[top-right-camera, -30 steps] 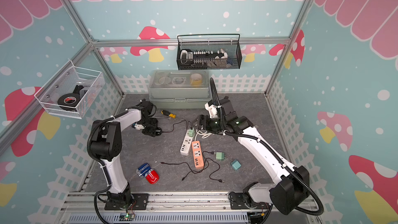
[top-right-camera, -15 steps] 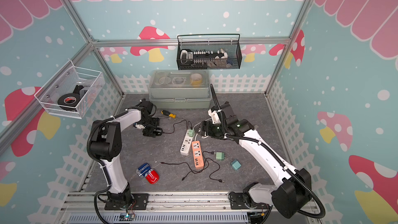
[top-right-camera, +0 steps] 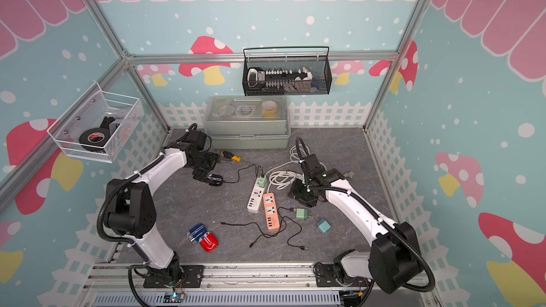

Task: Charge the electric shaver
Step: Place the electric shaver at the center of the board, then pick up the charging cable from the center of the board.

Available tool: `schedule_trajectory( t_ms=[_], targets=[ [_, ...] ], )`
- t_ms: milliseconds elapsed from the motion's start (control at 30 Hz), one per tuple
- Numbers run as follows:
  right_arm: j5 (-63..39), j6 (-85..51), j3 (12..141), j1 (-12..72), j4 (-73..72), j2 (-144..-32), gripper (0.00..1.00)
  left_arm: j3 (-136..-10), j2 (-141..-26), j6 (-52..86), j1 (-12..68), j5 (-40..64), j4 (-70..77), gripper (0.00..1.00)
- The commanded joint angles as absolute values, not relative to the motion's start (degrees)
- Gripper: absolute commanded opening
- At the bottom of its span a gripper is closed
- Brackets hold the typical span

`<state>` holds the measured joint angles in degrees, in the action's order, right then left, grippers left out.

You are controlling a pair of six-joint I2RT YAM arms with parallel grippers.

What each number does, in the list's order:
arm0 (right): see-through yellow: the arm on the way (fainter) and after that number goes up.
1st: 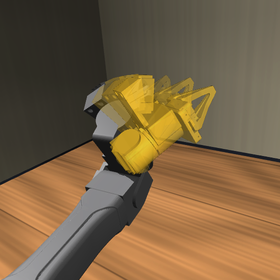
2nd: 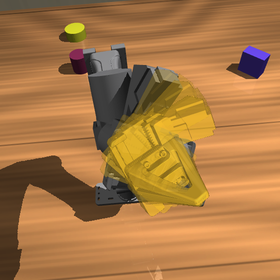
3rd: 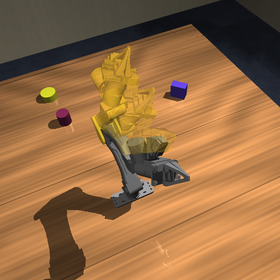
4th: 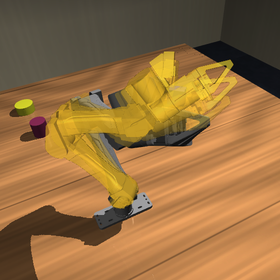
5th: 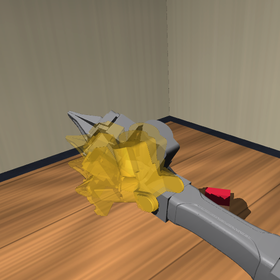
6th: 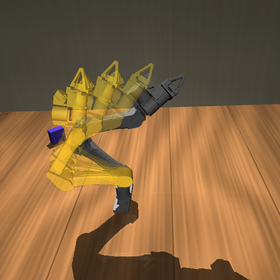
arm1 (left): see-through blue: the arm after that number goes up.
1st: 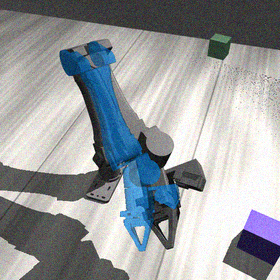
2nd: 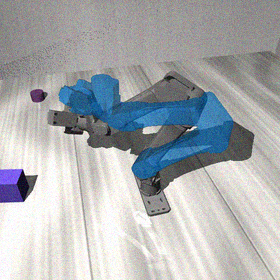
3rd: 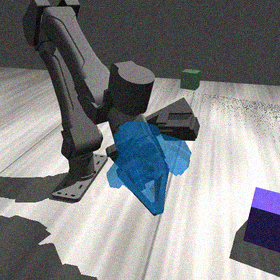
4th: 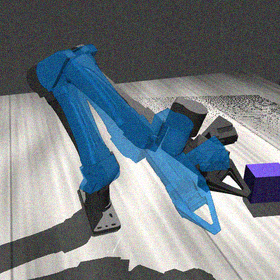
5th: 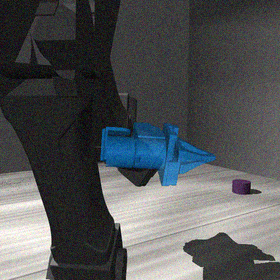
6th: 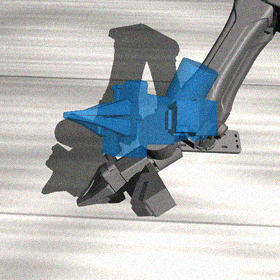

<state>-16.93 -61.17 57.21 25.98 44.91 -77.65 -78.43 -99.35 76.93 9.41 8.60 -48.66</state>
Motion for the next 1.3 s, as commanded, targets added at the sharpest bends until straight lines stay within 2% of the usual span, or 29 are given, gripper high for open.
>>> schedule_trajectory(
  t_ms=[0,133,300,433,567,767,1133,1167,1267],
  targets=[
    [-17.05,-76.19,55.09,26.27,42.2,-80.22,0.51,-75.97,-95.61,71.96,10.84,7.82,-51.42,0.85],
    [-16.69,-88.96,54.58,26.72,39.28,-84.25,0.5,-76.59,-91.89,67.75,15.52,6.07,-52.9,0.81],
    [-11.27,-103.64,53.82,27.49,39.06,-85.76,0.48,-76.28,-86.59,64.83,20.91,3.56,-55.41,0.79],
    [-12.42,-109.61,54.76,27.47,38.21,-89.94,0.48,-74.65,-83.06,64.86,22.75,3.75,-56.7,0.77],
    [-14.07,-111.93,56.99,27.92,38.15,-94.04,0.48,-74.25,-81.91,64.81,22.97,4.98,-57.13,0.77],
    [-10.71,-116.26,57.35,27.95,37.52,-96.19,0.43,-76.43,-82.25,64.09,23.2,5.09,-57.83,0.76],
    [-9.57,-116.63,55.63,27.86,39.26,-99.5,0.35,-80.27,-83.43,62.88,23.19,4.55,-59.96,0.74],
    [-9.28,-116.73,55.06,27.84,39.22,-99.56,0.34,-80.57,-83.41,62.91,23.18,4.42,-60.13,0.74],
    [-8.78,-116.63,54.3,27.85,39.29,-100.61,0.2,-81.16,-83.19,63.05,23.2,4.14,-60.4,0.72]
  ],
)
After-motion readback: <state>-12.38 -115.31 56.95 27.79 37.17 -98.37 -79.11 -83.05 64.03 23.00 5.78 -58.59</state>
